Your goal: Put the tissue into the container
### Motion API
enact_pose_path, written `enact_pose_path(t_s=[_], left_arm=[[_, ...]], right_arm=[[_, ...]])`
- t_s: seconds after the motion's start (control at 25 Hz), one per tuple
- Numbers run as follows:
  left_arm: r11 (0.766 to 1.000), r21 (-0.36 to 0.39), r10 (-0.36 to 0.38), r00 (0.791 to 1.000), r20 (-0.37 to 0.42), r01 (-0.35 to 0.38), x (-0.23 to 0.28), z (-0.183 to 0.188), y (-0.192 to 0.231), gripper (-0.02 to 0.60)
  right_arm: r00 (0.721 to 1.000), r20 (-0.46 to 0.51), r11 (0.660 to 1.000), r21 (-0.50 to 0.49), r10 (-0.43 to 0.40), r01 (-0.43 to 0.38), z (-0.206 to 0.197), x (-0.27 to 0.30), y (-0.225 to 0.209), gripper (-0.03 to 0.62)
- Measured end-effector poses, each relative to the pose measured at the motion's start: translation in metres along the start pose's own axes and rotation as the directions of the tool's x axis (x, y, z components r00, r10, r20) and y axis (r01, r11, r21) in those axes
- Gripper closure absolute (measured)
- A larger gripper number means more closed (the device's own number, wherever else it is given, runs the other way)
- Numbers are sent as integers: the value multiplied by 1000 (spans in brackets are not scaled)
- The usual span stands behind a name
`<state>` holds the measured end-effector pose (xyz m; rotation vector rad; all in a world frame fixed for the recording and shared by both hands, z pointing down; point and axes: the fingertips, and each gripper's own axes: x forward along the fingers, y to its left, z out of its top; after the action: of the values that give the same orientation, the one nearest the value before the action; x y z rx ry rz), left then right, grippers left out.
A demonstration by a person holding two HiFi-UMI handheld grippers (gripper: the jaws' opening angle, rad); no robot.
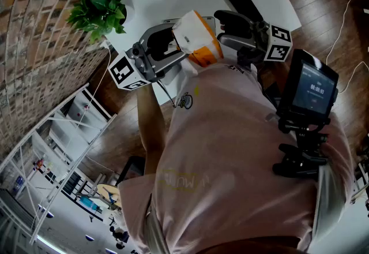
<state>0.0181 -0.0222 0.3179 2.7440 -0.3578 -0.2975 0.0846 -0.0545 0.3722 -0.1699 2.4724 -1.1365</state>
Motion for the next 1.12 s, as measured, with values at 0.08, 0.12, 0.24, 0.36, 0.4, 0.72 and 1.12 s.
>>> enact_pose_path(t_s=[0.08,0.12,0.24,0.36,0.4,0.72,1.12], left_arm=[[996,-77,-32,985,171,46,-18,17,4,345],[992,-106,-40,970,240,67,-25,23,7,345],[983,-153,-46,936,350,106,-35,26,13,347],[973,-178,-75,931,356,147,-37,19,9,354],[970,-189,-76,928,364,153,-38,17,10,356],[961,-159,272,871,409,-226,-127,19,33,431],[700,-76,701,663,263,-710,-265,-19,-30,431]], right_arm=[[988,-122,990,-98,92,-105,-13,20,26,130],[974,-193,977,-150,119,-150,-22,30,36,82],[915,-388,933,-276,110,-230,-58,61,45,25],[864,-487,930,-246,127,-274,-95,83,40,13],[856,-498,935,-221,138,-279,-103,88,40,23],[814,-579,946,-288,-48,-150,-108,80,-1,114],[94,-621,475,-680,-778,-558,-202,63,-121,105]])
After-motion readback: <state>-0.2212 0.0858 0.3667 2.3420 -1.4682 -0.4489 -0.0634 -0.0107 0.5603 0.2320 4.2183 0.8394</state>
